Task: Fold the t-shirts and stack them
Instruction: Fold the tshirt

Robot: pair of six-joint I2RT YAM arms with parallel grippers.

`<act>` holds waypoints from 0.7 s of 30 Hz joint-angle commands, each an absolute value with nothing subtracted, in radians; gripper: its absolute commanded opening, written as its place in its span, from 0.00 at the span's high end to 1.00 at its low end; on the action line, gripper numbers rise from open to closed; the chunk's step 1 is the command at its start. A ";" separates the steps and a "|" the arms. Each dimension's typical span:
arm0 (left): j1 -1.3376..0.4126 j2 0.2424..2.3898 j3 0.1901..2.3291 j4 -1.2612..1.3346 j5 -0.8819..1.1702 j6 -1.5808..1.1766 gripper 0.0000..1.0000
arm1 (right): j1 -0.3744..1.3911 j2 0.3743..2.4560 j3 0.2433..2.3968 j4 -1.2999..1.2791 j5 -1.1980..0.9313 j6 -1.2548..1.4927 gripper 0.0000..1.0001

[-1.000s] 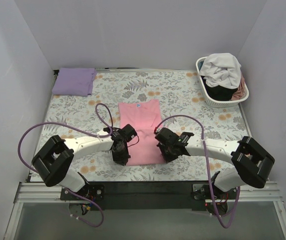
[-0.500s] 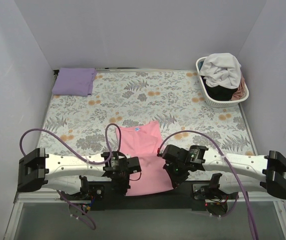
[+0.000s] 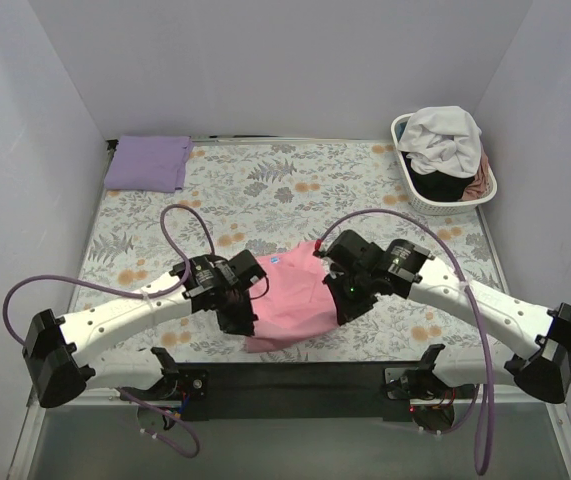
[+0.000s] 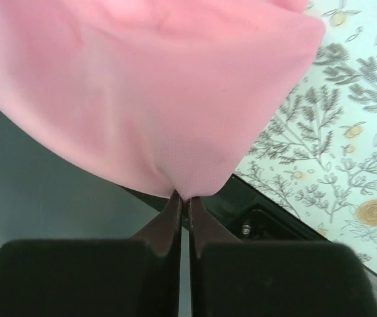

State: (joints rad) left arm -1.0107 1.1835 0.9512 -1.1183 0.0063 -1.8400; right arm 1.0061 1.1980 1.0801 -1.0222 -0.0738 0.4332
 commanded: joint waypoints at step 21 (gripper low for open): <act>-0.638 1.324 1.203 -0.945 0.048 -1.483 1.00 | 0.732 1.503 1.496 -1.077 -0.150 0.117 0.99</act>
